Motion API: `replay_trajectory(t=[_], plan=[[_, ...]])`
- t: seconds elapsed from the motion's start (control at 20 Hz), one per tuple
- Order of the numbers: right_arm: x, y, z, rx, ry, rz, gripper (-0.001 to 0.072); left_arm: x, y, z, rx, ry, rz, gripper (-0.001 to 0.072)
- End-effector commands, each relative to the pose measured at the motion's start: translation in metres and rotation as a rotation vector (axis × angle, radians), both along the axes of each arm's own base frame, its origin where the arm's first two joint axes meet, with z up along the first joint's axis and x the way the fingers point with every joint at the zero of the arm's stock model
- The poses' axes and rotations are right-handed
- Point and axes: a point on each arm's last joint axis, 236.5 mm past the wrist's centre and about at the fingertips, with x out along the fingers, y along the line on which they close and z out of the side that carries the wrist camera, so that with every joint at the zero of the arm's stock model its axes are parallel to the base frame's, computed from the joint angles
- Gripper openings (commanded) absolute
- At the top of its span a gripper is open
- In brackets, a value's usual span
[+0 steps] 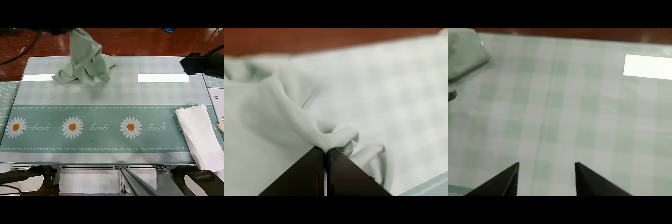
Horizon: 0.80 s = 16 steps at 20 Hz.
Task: Fold the shirts.
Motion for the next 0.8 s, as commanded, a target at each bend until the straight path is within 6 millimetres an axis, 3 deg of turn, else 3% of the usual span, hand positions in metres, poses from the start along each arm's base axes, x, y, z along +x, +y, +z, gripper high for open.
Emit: replay_trajectory(t=[0.0, 0.15, 0.25, 0.35, 0.6, 0.75], plan=[[-0.049, 0.001, 0.052, 0.045, -0.118, 0.017, 0.0407, -0.054, -0.005, 0.103, -0.12, -0.212, -0.035, 0.0015], [-0.088, 0.007, 0.071, 0.08, -0.152, 0.05, 0.0407, -0.096, -0.006, 0.169, -0.188, -0.346, -0.066, 0.0015], [-0.105, 0.006, 0.082, 0.085, -0.184, 0.056, 0.0407, -0.127, -0.01, 0.217, -0.246, -0.443, -0.106, 0.0015], [-0.117, 0.005, 0.092, 0.088, -0.222, 0.057, 0.0407, -0.16, -0.022, 0.248, -0.307, -0.502, -0.172, 0.0015], [-0.129, 0.004, 0.084, 0.09, -0.181, 0.058, 0.0407, -0.222, -0.056, 0.27, -0.364, -0.595, -0.31, 0.0015], [-0.13, 0.005, 0.082, 0.093, -0.17, 0.056, 0.0407, -0.264, -0.085, 0.254, -0.407, -0.565, -0.433, 0.0015]])
